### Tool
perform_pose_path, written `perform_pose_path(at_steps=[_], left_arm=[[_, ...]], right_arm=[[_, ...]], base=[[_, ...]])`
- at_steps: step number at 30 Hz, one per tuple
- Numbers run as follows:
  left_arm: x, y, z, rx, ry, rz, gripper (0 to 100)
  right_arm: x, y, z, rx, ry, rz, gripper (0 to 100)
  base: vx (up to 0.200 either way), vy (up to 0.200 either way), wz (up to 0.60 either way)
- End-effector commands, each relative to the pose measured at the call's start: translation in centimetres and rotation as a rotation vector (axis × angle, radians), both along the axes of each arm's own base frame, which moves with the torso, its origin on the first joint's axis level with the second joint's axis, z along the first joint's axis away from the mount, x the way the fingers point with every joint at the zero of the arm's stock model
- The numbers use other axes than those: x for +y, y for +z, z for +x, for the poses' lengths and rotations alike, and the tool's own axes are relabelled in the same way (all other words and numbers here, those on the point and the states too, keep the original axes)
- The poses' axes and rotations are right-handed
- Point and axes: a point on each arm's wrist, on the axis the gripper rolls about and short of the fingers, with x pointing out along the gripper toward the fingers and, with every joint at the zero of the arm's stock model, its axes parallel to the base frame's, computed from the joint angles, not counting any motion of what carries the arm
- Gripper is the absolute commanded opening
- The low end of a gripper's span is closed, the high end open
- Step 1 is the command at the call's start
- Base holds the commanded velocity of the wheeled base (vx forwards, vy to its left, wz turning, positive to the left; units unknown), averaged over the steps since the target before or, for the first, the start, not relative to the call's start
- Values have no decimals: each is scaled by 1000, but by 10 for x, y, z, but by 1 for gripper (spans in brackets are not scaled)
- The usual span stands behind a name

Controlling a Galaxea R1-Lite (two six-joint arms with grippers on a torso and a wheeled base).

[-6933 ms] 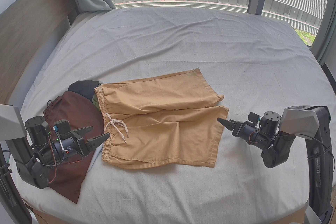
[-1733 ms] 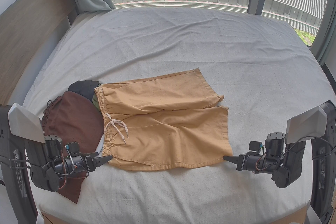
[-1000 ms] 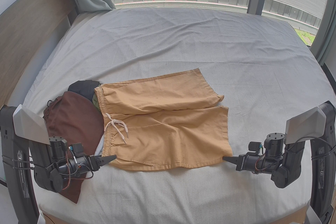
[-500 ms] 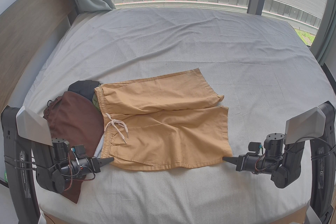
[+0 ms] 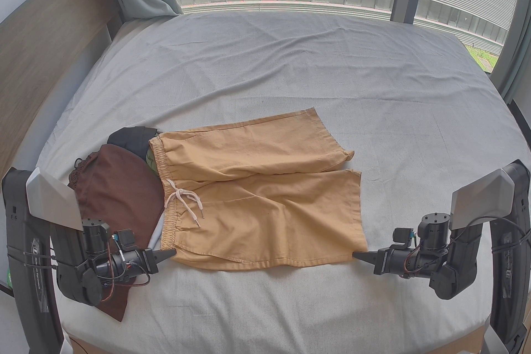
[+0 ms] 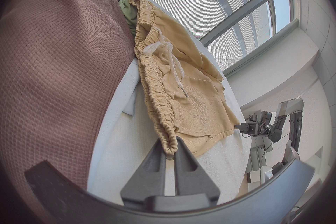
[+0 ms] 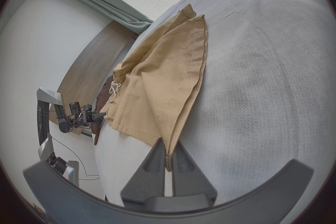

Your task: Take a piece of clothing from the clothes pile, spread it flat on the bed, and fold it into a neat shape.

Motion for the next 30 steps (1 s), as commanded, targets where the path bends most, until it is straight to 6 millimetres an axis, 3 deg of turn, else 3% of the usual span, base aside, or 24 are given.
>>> perform_pose_path(at_steps=[1,11,30], left_arm=[[2,5,-5,3,6,0,0],[7,18,-30,11,-4,30,0],[12,12,-61,51,-44,120,0]], right_arm=[[-2,1,-7,11,6,-17,0],[-9,-1,-20,25,19,-61,0],[-21,0,-39,14,47,-141,0]], base=[[0,0,0],[0,0,0],[0,0,0]])
